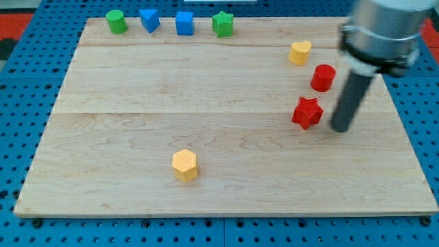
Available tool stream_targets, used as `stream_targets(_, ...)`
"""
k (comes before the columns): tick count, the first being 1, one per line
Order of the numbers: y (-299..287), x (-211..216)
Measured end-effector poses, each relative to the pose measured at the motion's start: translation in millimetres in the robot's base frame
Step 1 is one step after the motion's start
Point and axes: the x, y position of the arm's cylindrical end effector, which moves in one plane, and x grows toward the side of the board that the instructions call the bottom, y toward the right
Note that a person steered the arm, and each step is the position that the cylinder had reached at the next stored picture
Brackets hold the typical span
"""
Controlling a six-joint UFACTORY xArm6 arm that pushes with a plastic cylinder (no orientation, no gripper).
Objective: Adjust the red circle in between the heart and red star
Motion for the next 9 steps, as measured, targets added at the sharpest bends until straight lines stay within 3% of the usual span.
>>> stream_targets(1,38,-45)
stream_targets(2,39,-88)
stream_targets(5,-33,-112)
stream_targets(6,-26,-125)
stream_targets(8,0,-191)
stream_targets(9,-57,-225)
